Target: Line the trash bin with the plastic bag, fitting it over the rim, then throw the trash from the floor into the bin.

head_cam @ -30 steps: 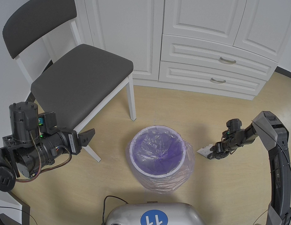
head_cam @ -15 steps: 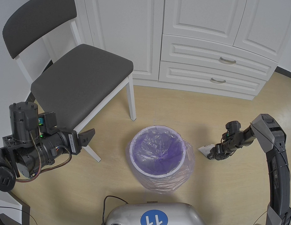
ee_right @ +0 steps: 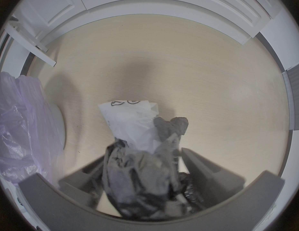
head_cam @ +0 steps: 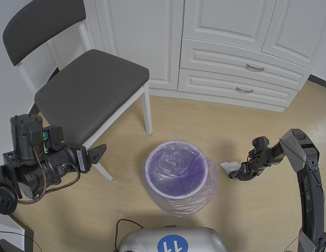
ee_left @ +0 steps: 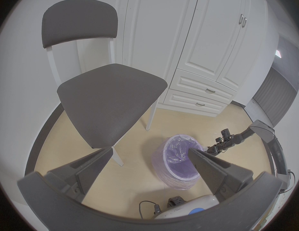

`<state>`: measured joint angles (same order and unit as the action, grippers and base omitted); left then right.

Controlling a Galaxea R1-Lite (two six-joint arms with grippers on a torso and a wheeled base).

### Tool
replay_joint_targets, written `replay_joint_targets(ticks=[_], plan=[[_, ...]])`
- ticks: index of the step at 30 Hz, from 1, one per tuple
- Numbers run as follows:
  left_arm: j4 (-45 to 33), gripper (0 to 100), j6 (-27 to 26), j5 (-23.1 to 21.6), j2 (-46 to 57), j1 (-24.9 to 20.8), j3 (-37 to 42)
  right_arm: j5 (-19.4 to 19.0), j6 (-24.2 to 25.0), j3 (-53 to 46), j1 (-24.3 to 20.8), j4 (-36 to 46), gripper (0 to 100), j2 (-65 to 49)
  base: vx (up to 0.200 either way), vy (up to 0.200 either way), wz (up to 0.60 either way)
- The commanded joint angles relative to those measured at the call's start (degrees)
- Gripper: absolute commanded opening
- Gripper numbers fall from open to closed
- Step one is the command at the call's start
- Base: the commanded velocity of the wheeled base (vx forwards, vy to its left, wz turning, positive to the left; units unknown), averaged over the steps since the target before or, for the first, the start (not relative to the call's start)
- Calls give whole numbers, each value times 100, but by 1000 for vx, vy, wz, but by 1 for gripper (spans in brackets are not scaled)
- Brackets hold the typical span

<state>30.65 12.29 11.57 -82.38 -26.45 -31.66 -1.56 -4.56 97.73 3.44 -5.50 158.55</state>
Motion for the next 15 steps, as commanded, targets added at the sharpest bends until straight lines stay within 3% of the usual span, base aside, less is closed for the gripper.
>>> replay_joint_targets(ticks=[1,15], plan=[[3,100,2,3,3,0,11,-2,-1,18,-1,14,0,9,0,0,0],[3,100,2,3,82,0,28,138,87,141,-54,58,0,115,0,0,0]])
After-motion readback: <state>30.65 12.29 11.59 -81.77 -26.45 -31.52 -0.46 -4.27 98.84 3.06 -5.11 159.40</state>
